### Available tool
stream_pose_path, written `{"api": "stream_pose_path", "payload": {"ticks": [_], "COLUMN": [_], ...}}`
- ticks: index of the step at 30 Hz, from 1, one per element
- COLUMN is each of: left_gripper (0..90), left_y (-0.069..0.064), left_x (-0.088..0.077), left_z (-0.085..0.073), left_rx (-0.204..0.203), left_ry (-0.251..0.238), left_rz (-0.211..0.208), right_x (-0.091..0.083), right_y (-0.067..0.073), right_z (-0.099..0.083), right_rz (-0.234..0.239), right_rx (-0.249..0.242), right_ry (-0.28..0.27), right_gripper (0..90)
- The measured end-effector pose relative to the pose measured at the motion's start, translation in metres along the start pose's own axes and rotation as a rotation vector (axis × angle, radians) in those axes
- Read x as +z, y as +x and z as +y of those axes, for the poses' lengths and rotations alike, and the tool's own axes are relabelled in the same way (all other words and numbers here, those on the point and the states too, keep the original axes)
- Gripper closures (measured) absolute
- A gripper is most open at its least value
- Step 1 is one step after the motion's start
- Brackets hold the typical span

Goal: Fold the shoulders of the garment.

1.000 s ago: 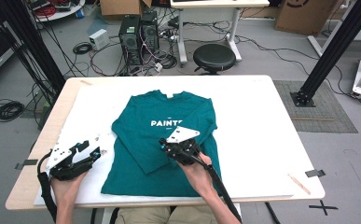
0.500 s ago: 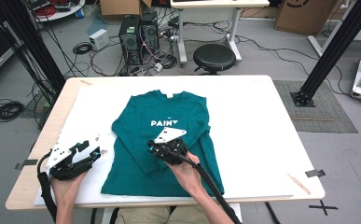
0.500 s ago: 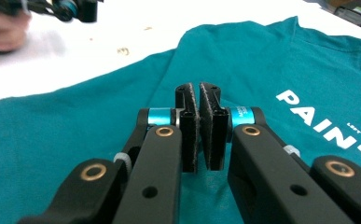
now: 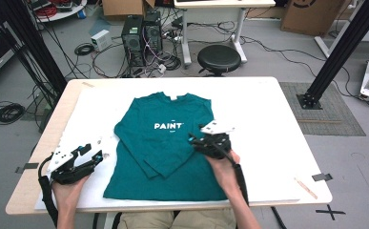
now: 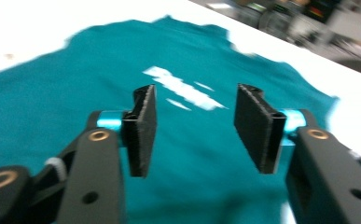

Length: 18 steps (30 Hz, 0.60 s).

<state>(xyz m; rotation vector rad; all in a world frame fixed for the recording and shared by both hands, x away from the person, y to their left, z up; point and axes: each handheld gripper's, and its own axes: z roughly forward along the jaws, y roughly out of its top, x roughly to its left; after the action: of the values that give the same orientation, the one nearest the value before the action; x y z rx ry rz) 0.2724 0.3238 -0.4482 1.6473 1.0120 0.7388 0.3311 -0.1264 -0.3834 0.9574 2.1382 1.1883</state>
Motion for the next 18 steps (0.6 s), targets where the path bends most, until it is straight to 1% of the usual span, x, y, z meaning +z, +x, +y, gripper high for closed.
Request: {"api": "stream_pose_path", "payload": {"ticks": [3,5,6,8,11,12,13,16,17,18], "left_gripper": [44.7,44.7,44.7,44.7,44.7,44.7,44.7,44.7,44.7,44.7], "left_y": [0.000,0.000,0.000,0.000,-0.001,-0.001,-0.001,0.000,-0.001,0.000], "left_x": [0.000,0.000,0.000,0.000,0.000,0.000,0.000,0.000,0.000,0.000], "left_z": [0.000,0.000,0.000,0.000,0.000,0.000,0.000,0.000,0.000,0.000], "left_rx": [0.002,0.000,0.001,0.001,0.001,0.002,0.002,0.001,-0.001,0.002], "left_ry": [0.002,0.002,0.002,0.003,0.002,0.001,0.001,0.000,0.000,0.002], "left_rz": [0.003,0.002,0.003,0.003,0.003,0.003,0.004,0.004,0.002,0.003], "right_x": [-0.008,-0.007,-0.005,0.000,0.007,0.013,0.016,0.029,0.033,0.036], "right_y": [-0.036,-0.056,-0.066,-0.079,-0.090,-0.092,-0.094,-0.096,-0.097,-0.096], "right_z": [-0.011,-0.019,-0.024,-0.032,-0.038,-0.040,-0.041,-0.046,-0.047,-0.048], "right_rz": [-0.070,-0.107,-0.111,-0.109,-0.093,-0.091,-0.092,-0.096,-0.088,-0.079], "right_rx": [0.060,0.091,0.108,0.130,0.149,0.159,0.153,0.143,0.137,0.145], "right_ry": [0.036,0.087,0.125,0.168,0.216,0.229,0.237,0.286,0.298,0.306], "right_gripper": [55.6,56.2,56.2,56.2,56.2,56.2,56.2,56.2,56.1,56.2]}}
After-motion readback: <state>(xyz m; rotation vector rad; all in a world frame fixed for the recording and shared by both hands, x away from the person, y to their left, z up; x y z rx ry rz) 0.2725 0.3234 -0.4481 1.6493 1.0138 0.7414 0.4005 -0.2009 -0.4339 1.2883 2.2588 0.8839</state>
